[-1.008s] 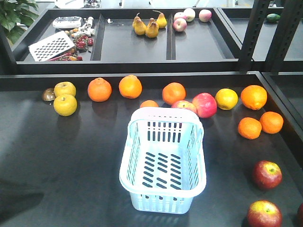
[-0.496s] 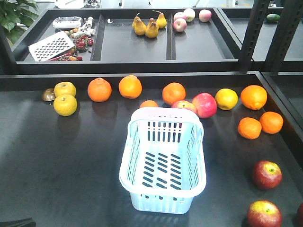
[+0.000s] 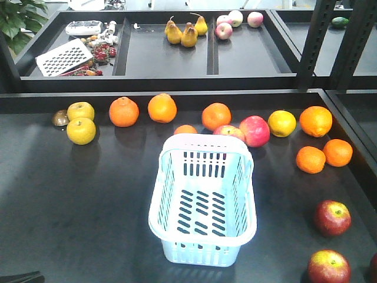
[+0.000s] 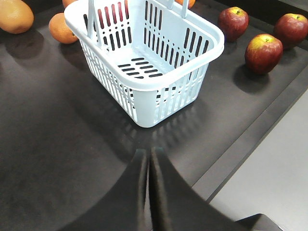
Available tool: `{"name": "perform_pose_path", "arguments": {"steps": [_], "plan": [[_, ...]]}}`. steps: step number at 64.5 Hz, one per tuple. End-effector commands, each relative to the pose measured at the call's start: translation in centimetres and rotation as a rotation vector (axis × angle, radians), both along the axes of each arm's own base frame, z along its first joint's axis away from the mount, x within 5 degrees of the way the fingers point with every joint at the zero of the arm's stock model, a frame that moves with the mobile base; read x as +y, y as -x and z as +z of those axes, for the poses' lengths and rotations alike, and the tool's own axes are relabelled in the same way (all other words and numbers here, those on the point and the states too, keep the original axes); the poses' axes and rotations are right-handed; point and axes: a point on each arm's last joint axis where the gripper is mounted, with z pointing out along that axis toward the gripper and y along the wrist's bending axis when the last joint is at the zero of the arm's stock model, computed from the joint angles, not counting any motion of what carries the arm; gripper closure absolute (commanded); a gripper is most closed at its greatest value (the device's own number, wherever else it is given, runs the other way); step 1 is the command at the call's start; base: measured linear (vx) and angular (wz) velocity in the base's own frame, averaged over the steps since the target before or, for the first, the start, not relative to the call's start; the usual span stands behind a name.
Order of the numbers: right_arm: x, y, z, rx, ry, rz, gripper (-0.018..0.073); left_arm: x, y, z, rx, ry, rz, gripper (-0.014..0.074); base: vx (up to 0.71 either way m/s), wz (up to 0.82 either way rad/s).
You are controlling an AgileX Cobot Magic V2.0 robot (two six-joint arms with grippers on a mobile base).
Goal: Pick three apples into basket with both arms
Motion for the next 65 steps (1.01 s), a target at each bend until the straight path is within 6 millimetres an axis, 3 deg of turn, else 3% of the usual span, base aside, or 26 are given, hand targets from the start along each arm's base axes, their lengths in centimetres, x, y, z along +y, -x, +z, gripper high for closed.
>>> {"name": "perform_pose_path", "arguments": {"steps": [1, 15, 21, 32, 38, 42, 50, 54, 65], "plan": [[-0.3, 0.3, 1.3, -0.078, 0.035, -0.038, 0.0564, -0.1, -0.4, 1.3, -0.051, 0.060, 0.025, 0.0604, 0.00, 0.00], [0.6, 1.3, 7.3, -0.127, 0.333, 0.034, 0.0564, -0.1, -0.4, 1.3, -0.051, 0.060, 0.025, 0.0604, 0.00, 0.00], [1.1, 0.8, 9.1, -0.031, 0.519, 0.099, 0.0564, -0.1, -0.4, 1.3, -0.051, 0.060, 0.025, 0.0604, 0.00, 0.00], [1.0, -1.0, 11.2, 0.306, 0.825, 0.230, 0.0512, -0.1, -0.4, 1.3, -0.051, 0.060, 0.025, 0.0604, 0.00, 0.00], [0.3, -2.4, 11.7, 0.507, 0.947, 0.271, 0.0402, -0.1, -0.4, 1.3, -0.048, 0.059, 0.024, 0.0604, 0.00, 0.00], [-0.1, -3.6, 11.6, 0.613, 1.001, 0.289, 0.0282, -0.1, -0.4, 1.3, -0.048, 0.059, 0.024, 0.0604, 0.00, 0.00], [-0.7, -6.0, 10.8, 0.718, 1.094, 0.290, -0.0041, -0.1, -0.4, 1.3, -0.048, 0.059, 0.024, 0.0604, 0.00, 0.00], [-0.9, -6.9, 10.6, 0.732, 1.132, 0.280, -0.0141, -0.1, -0.4, 1.3, -0.048, 0.059, 0.024, 0.0604, 0.00, 0.00], [-0.7, -7.9, 9.5, 0.804, 1.107, 0.338, -0.0162, -0.1, -0.4, 1.3, -0.048, 0.059, 0.023, 0.0604, 0.00, 0.00]]}}
